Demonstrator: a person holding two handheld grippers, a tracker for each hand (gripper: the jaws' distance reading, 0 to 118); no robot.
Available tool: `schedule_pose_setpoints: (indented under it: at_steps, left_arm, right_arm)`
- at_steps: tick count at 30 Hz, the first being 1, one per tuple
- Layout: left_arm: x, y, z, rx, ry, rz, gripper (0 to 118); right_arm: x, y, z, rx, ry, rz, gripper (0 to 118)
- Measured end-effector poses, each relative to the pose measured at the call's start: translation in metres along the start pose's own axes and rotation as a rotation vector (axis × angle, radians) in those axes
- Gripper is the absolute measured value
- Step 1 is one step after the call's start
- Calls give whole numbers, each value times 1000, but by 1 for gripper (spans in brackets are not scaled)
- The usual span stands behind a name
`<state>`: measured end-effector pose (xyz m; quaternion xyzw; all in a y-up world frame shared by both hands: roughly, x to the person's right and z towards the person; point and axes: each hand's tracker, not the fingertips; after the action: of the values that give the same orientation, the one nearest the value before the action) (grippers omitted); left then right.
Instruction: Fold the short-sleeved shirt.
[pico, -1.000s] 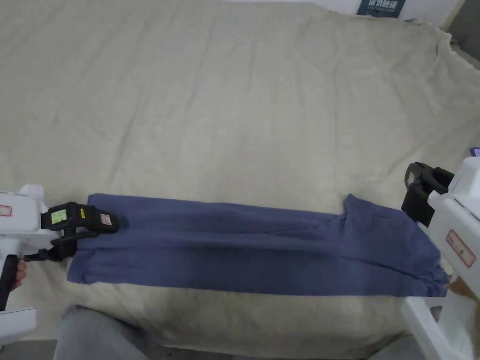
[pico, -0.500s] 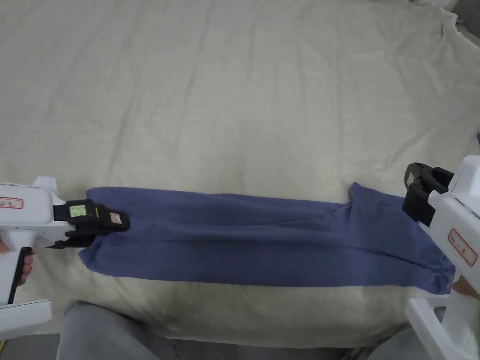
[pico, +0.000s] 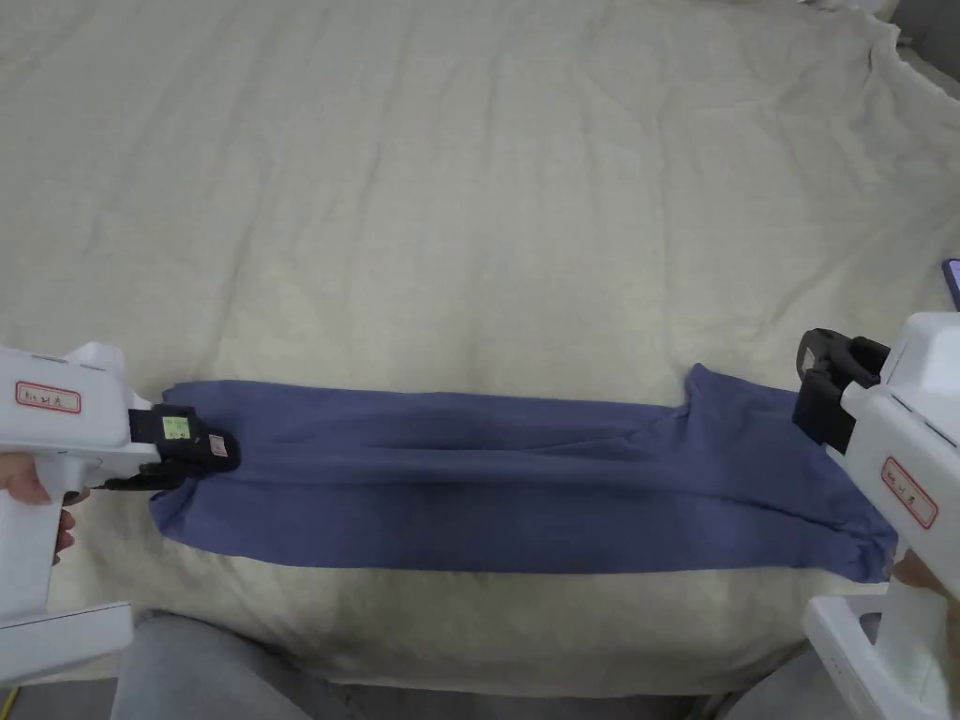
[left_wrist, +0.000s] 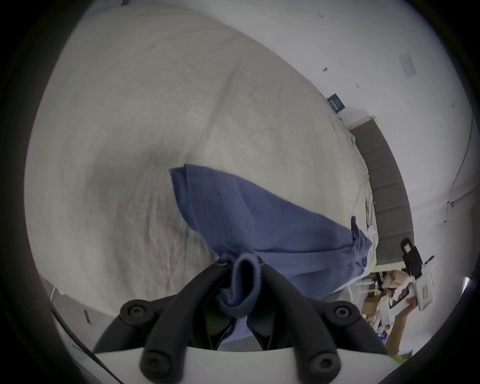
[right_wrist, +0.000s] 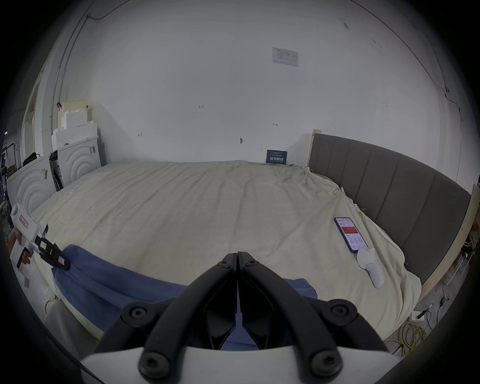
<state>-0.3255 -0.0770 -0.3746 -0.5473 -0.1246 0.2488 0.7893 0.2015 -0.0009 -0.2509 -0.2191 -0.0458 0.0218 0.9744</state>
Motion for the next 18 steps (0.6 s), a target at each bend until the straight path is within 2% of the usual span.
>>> schedule_pose_setpoints:
  at_steps: [2, 5, 9, 12, 18]
  left_arm:
    - [16, 1, 12, 32, 34, 27, 4]
    - [53, 0, 35, 73, 60, -79, 4]
    - [102, -3, 58, 90, 56, -155, 4]
    - [145, -15, 59, 88, 99, -306, 4]
    - [221, -43, 23, 7, -14, -448, 4]
  right_arm:
    - [2, 2, 2, 11, 6, -6, 0]
    - [5, 6, 7, 29, 14, -12, 0]
    - [11, 11, 17, 61, 21, -18, 0]
    - [17, 14, 26, 85, 21, -27, 0]
    - [37, 14, 42, 120, 1, -50, 0]
